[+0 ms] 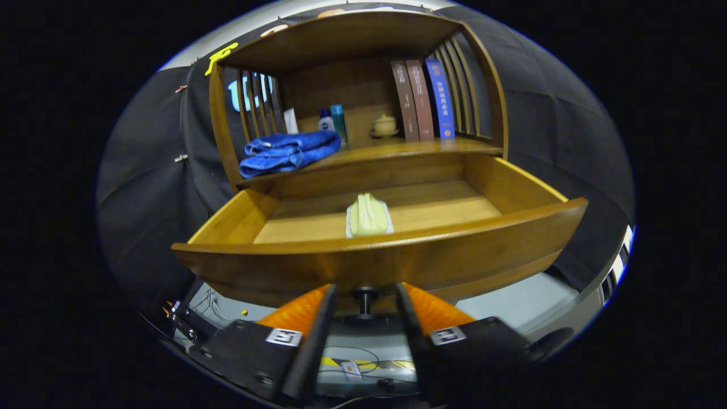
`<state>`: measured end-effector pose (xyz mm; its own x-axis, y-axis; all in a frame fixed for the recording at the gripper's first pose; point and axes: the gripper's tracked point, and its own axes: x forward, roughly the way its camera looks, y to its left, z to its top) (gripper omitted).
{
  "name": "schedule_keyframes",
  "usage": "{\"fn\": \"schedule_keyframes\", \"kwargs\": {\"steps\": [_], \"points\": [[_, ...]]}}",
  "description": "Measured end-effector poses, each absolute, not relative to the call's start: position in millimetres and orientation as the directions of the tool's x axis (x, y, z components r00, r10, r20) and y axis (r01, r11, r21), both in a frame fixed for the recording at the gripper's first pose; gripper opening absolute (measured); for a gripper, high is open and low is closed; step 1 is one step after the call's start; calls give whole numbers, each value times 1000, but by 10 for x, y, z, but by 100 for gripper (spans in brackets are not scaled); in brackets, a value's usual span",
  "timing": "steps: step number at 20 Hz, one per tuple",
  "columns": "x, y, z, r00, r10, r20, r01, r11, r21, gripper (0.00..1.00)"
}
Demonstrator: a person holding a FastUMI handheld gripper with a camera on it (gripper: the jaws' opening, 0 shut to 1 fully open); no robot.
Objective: Pull open the drawer, take out the items inside it, and place them on the countertop above the cabinet.
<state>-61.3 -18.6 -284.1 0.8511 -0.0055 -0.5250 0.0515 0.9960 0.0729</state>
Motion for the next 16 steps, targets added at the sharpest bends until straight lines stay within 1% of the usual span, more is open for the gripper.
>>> {"fn": "schedule_keyframes", "kwargs": {"steps": [2, 3, 5, 7, 10, 12, 16], "points": [[-551, -161, -2512, 876, 1, -482, 36, 997, 67, 96], [-455, -138, -2358, 887, 10, -462, 20, 998, 62, 93], [-260, -70, -2131, 886, 46, -461, -19, 998, 63, 99], [32, 10, -2017, 871, 86, -483, -51, 995, 85, 99], [484, 43, -2115, 816, 91, -571, -58, 995, 76, 99], [748, 21, -2280, 767, 73, -638, -46, 997, 58, 99], [1164, -36, -2784, 631, 47, -775, -4, 998, 58, 99]]}}
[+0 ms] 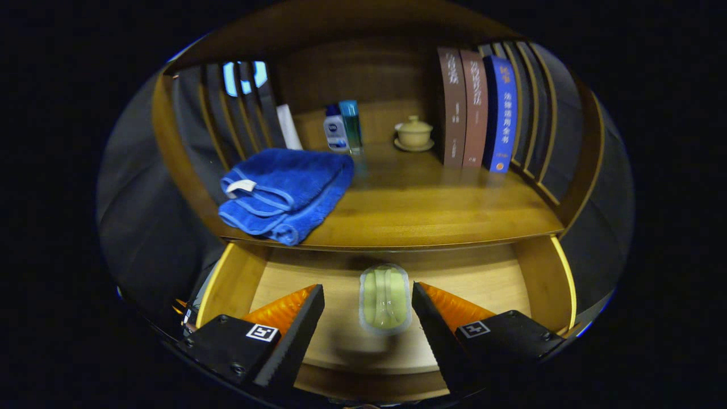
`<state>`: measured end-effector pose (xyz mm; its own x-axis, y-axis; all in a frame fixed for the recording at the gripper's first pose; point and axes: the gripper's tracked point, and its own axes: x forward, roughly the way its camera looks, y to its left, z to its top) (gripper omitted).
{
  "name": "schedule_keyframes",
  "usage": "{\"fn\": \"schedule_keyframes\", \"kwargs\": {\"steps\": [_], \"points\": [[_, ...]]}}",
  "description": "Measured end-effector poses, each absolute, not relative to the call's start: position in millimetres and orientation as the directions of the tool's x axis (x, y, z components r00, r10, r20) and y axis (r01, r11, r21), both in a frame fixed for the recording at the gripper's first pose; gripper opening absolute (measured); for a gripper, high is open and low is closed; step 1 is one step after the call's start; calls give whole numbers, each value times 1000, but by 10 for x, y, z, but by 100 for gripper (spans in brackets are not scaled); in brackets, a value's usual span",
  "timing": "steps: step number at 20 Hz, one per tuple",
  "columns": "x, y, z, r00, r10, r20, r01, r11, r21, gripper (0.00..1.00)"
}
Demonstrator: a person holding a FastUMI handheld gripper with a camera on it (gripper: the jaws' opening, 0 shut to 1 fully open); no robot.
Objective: Pull open the drawer, take out the items inside it, and place them on the countertop above the cabinet.
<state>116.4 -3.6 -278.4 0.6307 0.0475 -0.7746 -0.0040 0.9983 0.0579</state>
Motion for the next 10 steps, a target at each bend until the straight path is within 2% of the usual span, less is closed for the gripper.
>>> {"fn": "schedule_keyframes", "kwargs": {"steps": [4, 6, 7, 10], "points": [[1294, -108, -3186, 502, 16, -865, 12, 1000, 26, 98], [1365, -103, -3264, 482, 7, -876, 8, 1000, 13, 96], [1398, -162, -3310, 468, -12, -884, 0, 1000, -14, 89], [1329, -145, -3530, 372, -21, -928, -27, 999, -34, 83]]}}
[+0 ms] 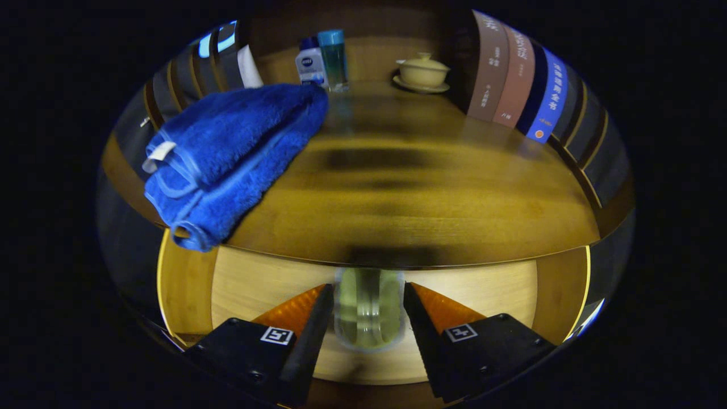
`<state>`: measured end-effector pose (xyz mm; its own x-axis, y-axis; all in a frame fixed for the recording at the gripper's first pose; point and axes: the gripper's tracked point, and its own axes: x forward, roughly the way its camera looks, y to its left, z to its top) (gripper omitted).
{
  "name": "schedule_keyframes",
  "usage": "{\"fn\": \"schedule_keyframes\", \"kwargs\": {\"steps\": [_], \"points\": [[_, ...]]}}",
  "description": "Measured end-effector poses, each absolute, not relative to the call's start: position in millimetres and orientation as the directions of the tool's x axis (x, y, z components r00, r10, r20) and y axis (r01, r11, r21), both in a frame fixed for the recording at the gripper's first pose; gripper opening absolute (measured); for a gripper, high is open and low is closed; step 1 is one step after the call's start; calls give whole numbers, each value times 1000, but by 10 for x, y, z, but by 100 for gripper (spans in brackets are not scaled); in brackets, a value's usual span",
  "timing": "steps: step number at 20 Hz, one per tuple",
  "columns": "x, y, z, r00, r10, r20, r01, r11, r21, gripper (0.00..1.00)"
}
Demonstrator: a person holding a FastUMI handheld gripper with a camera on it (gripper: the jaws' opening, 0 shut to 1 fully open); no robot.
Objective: Pull open the drawer, take out the items inside it, and place them on the countertop above the cabinet.
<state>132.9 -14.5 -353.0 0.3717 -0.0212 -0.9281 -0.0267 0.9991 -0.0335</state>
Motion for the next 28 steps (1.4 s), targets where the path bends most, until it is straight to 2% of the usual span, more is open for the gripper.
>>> {"fn": "schedule_keyframes", "kwargs": {"steps": [1, 6, 11, 21, 28], "points": [[1314, -147, -3631, 344, -13, -939, -27, 999, -24, 81], [1351, -206, -3656, 358, -23, -933, -46, 998, -42, 22], [1357, -190, -3585, 379, -7, -925, -52, 998, -29, 22], [1112, -188, -2437, 615, 49, -787, -57, 998, 18, 22], [1757, -200, -1808, 776, 47, -629, -54, 999, 8, 22]]}}
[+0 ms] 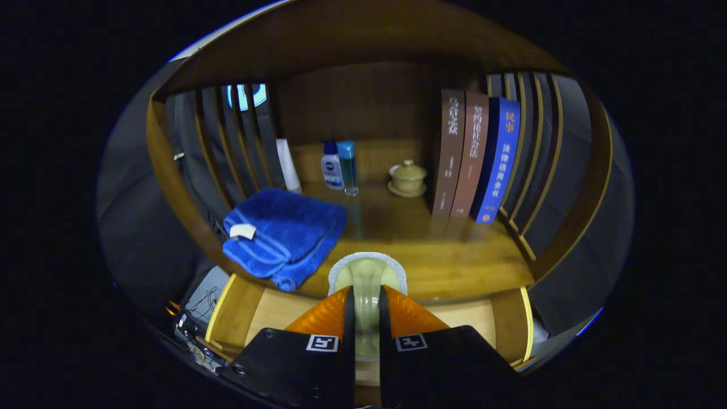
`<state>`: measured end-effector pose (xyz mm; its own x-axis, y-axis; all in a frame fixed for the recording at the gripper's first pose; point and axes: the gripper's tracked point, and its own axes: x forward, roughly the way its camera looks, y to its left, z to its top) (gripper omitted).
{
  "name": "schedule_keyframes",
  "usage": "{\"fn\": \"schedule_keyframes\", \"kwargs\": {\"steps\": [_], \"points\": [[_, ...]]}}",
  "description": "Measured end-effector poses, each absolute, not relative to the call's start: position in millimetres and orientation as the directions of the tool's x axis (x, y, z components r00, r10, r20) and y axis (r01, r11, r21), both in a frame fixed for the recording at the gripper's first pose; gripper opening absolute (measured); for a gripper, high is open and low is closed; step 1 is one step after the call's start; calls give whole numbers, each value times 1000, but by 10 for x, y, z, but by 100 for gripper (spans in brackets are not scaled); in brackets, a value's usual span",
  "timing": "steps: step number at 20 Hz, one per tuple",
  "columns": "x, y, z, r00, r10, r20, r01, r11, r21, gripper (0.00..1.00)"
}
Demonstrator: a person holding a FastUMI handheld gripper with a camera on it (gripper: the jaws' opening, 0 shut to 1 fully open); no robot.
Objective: Pull open the drawer, take out the items inside it, and place them on the countertop above the cabinet.
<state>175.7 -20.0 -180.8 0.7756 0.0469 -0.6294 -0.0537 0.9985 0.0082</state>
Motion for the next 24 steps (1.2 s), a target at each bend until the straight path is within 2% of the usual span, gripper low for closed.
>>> {"fn": "schedule_keyframes", "kwargs": {"steps": [7, 14, 16, 19, 21, 23, 24], "points": [[2613, -234, -1964, 794, 35, -606, -19, 999, 34, 22], [2838, -274, -2240, 768, 20, -640, 18, 999, 52, 22], [2875, -290, -2218, 773, 8, -635, 29, 998, 47, 29], [2861, -282, -2199, 771, 12, -637, 28, 998, 53, 85], [2856, -287, -2145, 785, 17, -619, 34, 997, 69, 85], [2781, -309, -1998, 811, 16, -584, 37, 996, 78, 97], [2700, -295, -1920, 825, 20, -565, 35, 996, 86, 100]]}}
